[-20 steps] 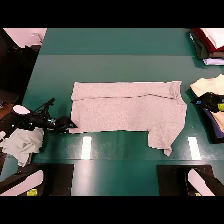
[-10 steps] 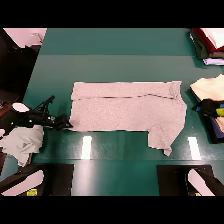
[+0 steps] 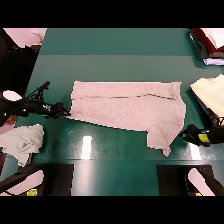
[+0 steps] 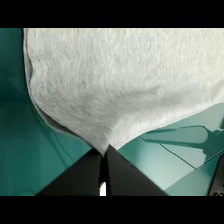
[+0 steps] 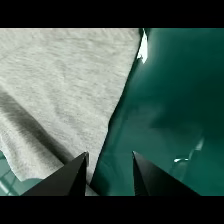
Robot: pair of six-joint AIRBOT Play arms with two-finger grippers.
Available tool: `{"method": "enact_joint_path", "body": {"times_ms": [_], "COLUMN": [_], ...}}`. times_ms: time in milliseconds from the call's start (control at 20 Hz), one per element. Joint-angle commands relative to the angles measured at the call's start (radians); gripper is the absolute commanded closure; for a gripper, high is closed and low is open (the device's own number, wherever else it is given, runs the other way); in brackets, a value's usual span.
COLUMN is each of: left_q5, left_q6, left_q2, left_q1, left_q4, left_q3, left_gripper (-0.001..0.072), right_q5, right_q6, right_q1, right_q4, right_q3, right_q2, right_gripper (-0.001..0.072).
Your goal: Fold the shirts.
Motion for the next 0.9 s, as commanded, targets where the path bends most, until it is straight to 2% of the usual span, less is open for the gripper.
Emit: {"method": "enact_joint_path", "body": {"times_ms": [0,200,250,300,350,400,550,700,850], "left_q5": [0.004,0.002,0.000,-0.002,-0.011,-0.027,-0.055,-0.084,-0.166], "left_q6": [-0.006,-0.005,-0.005,-0.005,-0.006,-0.007,-0.030,-0.066,-0.066], "left_q2": [0.001,0.001,0.001,0.001,0.001,0.001,0.061,0.194,0.294], "left_q1": [0.000,0.000,0.001,0.001,0.001,0.001,0.001,0.001,0.000], "left_q4": [0.000,0.001,0.005,0.018,0.045,0.077,0.193,0.349,0.358], "left_q3": [0.020,0.020,0.020,0.020,0.022,0.028,0.045,0.045,0.037], "left_gripper": [0.0685,0.0685,0.0685,0.0685,0.0685,0.0686,0.0686,0.0686,0.0685], "right_q5": [-0.097,-0.135,-0.142,-0.143,-0.141,-0.131,-0.042,0.132,0.227], "right_q6": [-0.012,-0.012,-0.012,-0.013,-0.013,-0.013,-0.012,-0.011,-0.006], "right_q1": [0.019,0.116,0.142,0.159,0.172,0.177,0.176,0.176,0.176], "right_q4": [0.088,0.153,0.149,0.145,0.137,0.122,-0.022,-0.188,-0.261], "right_q3": [-0.077,-0.075,-0.075,-0.075,-0.075,-0.074,-0.040,0.050,0.134], "right_q2": [-0.010,-0.119,-0.140,-0.151,-0.151,-0.142,-0.035,0.100,0.240], "right_gripper": [0.0397,0.0415,0.0477,0.0595,0.0672,0.0698,0.0700,0.0699,0.0700]}}
